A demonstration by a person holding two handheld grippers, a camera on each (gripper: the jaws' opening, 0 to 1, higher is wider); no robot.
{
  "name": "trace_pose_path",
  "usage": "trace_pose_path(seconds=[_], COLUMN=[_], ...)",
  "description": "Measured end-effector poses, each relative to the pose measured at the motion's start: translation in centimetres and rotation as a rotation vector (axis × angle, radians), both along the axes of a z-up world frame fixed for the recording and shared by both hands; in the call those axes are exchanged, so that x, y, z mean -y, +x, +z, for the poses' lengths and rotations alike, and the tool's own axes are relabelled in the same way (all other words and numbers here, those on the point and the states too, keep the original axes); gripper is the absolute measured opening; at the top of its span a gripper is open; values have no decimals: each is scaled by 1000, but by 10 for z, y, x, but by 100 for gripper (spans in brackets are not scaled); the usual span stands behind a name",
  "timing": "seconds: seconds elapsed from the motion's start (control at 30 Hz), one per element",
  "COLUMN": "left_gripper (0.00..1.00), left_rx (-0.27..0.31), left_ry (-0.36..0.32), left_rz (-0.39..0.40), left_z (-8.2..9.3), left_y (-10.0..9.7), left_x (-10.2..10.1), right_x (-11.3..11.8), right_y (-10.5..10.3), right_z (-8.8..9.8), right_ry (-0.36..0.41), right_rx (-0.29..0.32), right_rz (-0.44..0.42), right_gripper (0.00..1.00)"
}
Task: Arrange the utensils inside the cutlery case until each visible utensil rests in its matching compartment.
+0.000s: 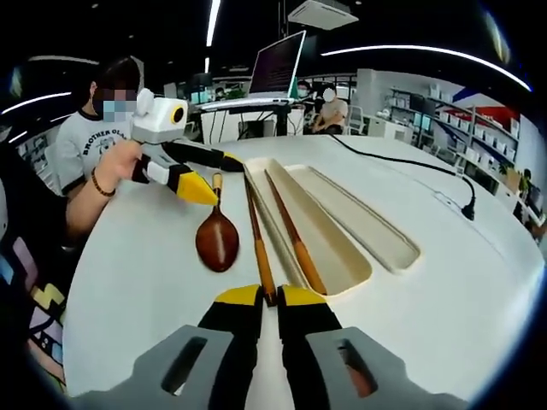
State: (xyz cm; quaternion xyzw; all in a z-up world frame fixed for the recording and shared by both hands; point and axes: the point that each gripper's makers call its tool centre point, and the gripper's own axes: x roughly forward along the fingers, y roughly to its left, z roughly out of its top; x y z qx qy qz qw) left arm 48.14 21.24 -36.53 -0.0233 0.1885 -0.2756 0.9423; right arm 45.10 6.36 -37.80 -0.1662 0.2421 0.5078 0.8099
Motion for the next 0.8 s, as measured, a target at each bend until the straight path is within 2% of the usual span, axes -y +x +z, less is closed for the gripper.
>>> trace_pose_path(seconds=[0.17,0.37,0.5,0.8], left_gripper=[88,85,82,82], left_rx=[-3,-14,-22,-38], left_ry=[-18,-77,-86,-116], left_rz=[4,11,13,30], left_z=[1,5,6,7], left_y=[0,5,5,7], left_x=[-2,-11,-14,-21], right_x=[-1,-4,-5,-9], right_y=[-2,-3,-5,-5], right_z=[0,1,2,6], right_ry=[27,34,43,60], right_rx=[5,13,5,27], right_rz=[20,30,35,43], right_gripper=[5,5,5,5])
